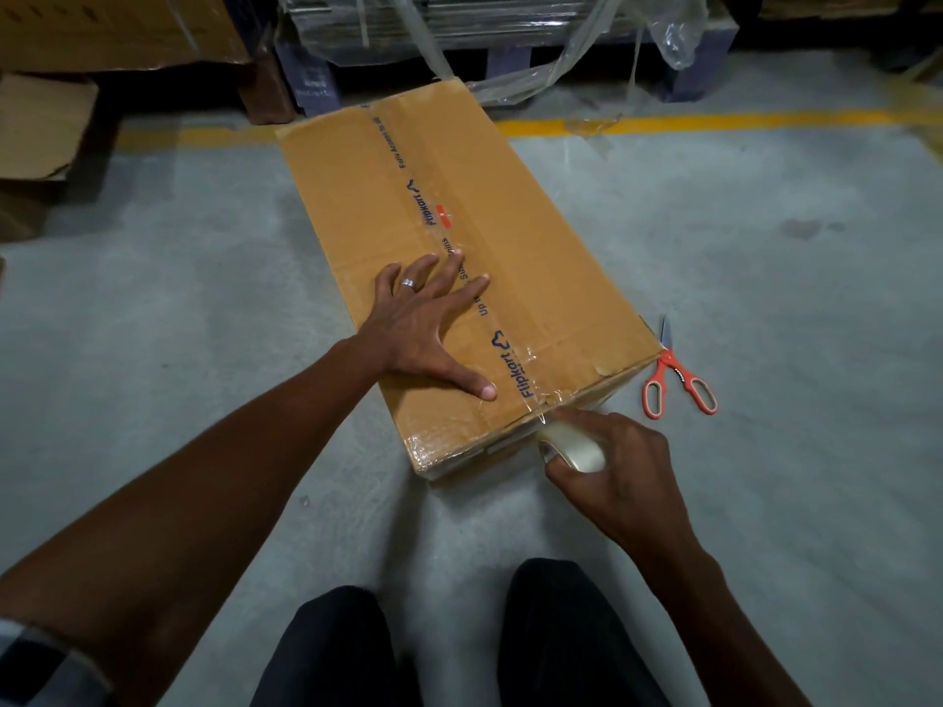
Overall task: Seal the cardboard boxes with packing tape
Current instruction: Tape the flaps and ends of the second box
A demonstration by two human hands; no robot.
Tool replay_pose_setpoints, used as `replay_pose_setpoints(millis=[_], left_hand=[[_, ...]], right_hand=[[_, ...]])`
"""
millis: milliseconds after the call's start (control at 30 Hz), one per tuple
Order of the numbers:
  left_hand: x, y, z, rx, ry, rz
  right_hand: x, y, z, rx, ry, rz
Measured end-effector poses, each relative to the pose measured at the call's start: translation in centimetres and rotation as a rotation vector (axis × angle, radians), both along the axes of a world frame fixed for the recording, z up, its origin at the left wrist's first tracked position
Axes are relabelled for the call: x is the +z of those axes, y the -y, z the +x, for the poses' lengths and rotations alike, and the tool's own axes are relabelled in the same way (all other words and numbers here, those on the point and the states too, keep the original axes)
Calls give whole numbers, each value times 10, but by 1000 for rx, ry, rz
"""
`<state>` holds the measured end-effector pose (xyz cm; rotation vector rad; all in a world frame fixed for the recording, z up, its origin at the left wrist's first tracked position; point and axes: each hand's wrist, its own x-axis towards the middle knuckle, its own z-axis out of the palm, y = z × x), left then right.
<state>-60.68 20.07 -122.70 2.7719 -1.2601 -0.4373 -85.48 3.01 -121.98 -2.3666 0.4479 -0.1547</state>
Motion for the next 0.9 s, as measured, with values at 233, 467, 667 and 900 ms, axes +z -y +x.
replay_pose_setpoints(millis=[233,467,667,900], left_hand=[[-9,20,-94,-294,103,-41],[-13,17,-76,-420,81,-102],[3,30,-26,-123,12,126],[-15,30,-105,-103,135,139]], right_hand=[[-39,-12,-12,-64,170,2],[-53,-14,-14,-117,195,-34],[-42,-17,-17,-142,160,115],[-37,-8,-13,-193,184,526]])
